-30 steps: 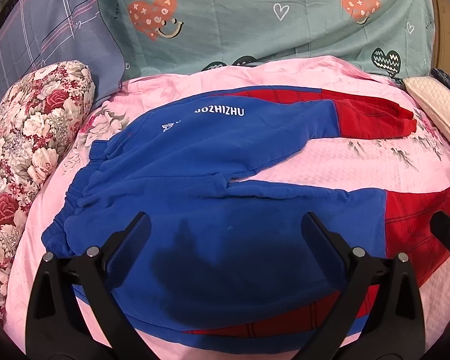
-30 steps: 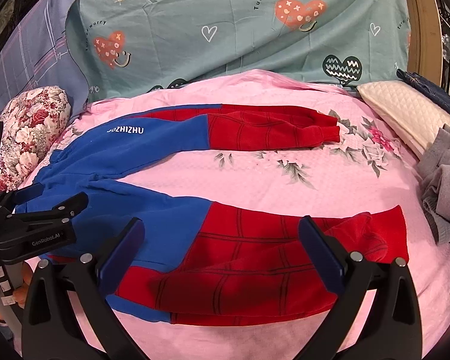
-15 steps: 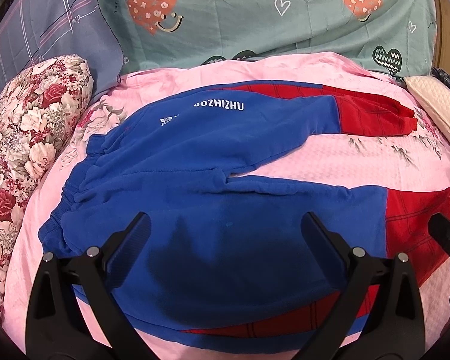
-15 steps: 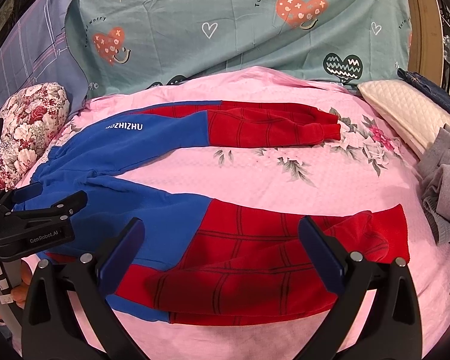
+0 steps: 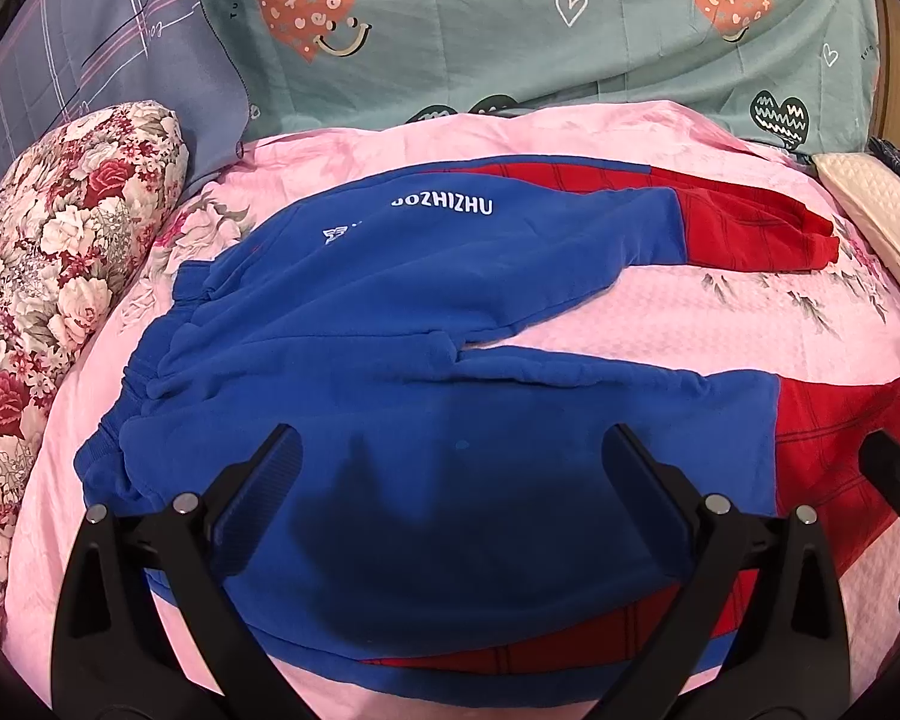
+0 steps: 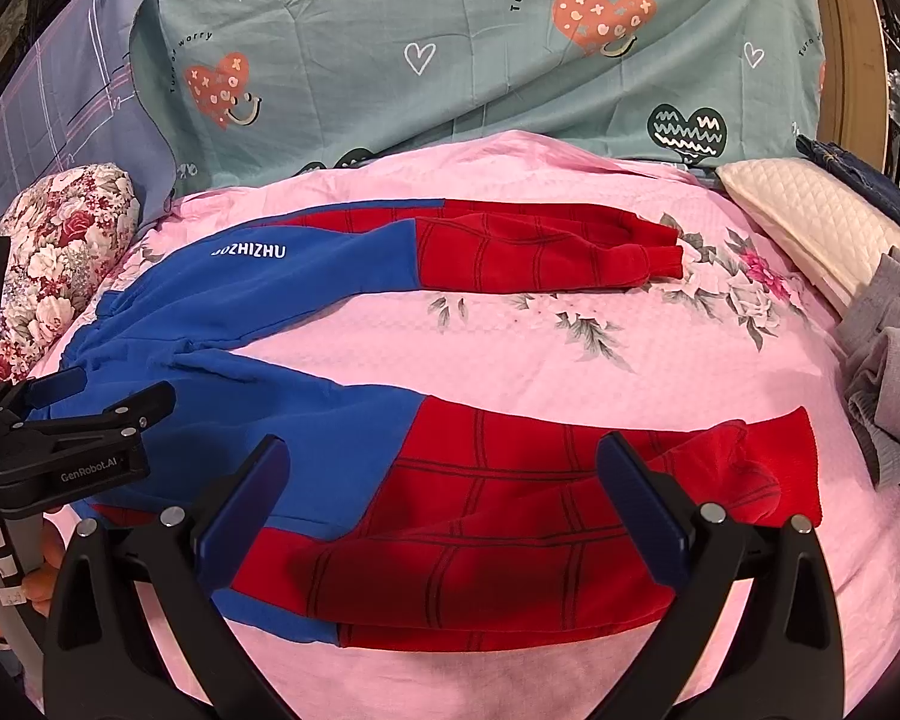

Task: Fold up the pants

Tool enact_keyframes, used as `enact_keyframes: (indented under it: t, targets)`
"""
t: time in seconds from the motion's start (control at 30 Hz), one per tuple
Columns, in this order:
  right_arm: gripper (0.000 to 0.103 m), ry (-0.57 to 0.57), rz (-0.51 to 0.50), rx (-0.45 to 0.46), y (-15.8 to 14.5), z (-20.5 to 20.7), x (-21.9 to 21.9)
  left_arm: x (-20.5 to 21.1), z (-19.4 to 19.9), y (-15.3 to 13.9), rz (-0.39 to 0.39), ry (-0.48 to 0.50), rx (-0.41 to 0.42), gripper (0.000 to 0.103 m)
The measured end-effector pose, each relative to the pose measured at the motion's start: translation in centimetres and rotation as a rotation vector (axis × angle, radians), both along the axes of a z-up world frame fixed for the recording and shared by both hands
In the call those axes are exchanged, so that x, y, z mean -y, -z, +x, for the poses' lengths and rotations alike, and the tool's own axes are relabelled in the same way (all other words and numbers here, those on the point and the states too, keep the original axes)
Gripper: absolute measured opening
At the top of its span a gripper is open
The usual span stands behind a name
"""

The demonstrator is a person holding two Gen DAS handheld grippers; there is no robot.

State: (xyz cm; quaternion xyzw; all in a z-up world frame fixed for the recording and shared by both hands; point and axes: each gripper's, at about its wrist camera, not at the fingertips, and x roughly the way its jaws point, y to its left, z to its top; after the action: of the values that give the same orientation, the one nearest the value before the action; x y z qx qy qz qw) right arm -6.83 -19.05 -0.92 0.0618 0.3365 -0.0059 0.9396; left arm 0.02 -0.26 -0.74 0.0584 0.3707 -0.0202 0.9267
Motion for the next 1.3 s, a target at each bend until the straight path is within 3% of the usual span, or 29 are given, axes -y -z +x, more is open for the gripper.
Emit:
enact_keyframes:
  t: [1.3]
  targets:
    - [0.102, -0.019, -0.001, -0.005, -0.04, -0.06, -0.38, 0.01, 0.03, 0.2, -0.005, -0.007, -0.013, 0.101]
